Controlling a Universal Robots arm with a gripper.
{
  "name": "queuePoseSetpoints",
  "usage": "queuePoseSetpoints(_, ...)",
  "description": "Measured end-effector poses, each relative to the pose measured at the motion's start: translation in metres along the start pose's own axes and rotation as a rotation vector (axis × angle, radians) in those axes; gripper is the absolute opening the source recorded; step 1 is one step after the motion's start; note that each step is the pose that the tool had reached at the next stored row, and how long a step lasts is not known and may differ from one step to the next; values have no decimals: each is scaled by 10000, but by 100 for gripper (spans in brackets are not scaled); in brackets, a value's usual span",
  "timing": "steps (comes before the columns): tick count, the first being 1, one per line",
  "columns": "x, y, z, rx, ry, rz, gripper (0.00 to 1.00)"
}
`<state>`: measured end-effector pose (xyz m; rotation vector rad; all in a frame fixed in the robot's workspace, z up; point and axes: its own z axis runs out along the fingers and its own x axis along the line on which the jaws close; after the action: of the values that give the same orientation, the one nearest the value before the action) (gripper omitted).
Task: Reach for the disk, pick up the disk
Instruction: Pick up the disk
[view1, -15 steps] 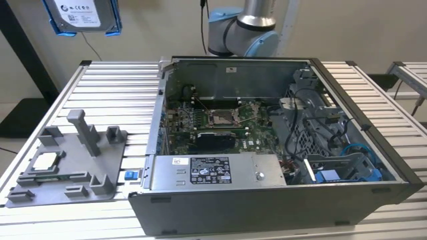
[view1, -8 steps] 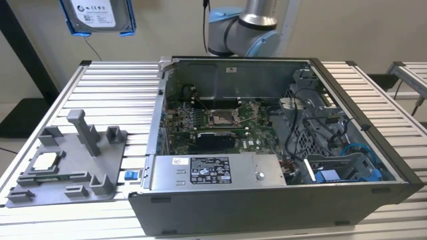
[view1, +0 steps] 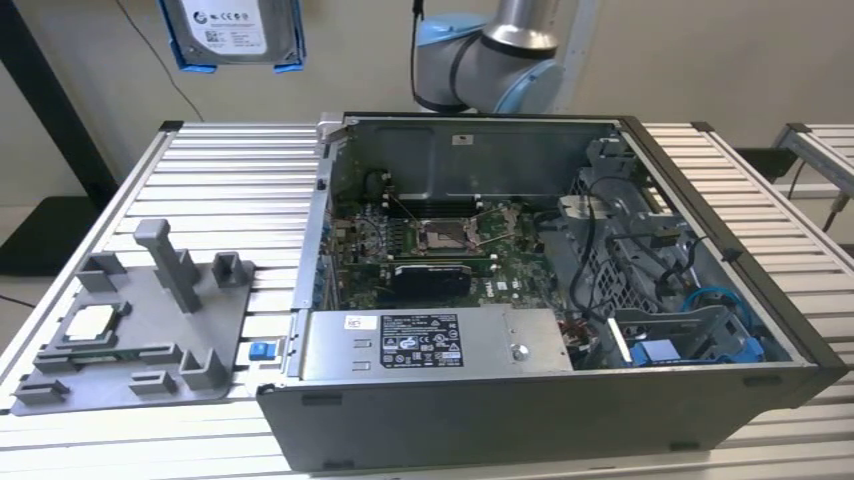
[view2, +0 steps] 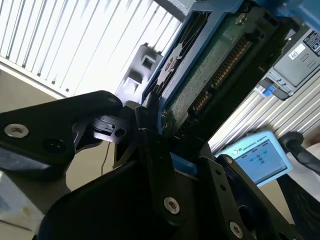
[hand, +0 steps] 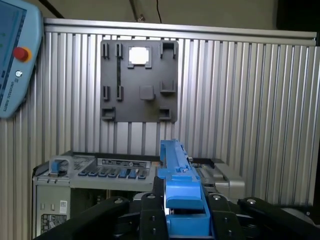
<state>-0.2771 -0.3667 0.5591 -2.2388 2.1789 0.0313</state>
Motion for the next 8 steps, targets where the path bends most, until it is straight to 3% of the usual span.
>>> queuePoseSetpoints(8,10,-361,-1,-61,-2,1,0)
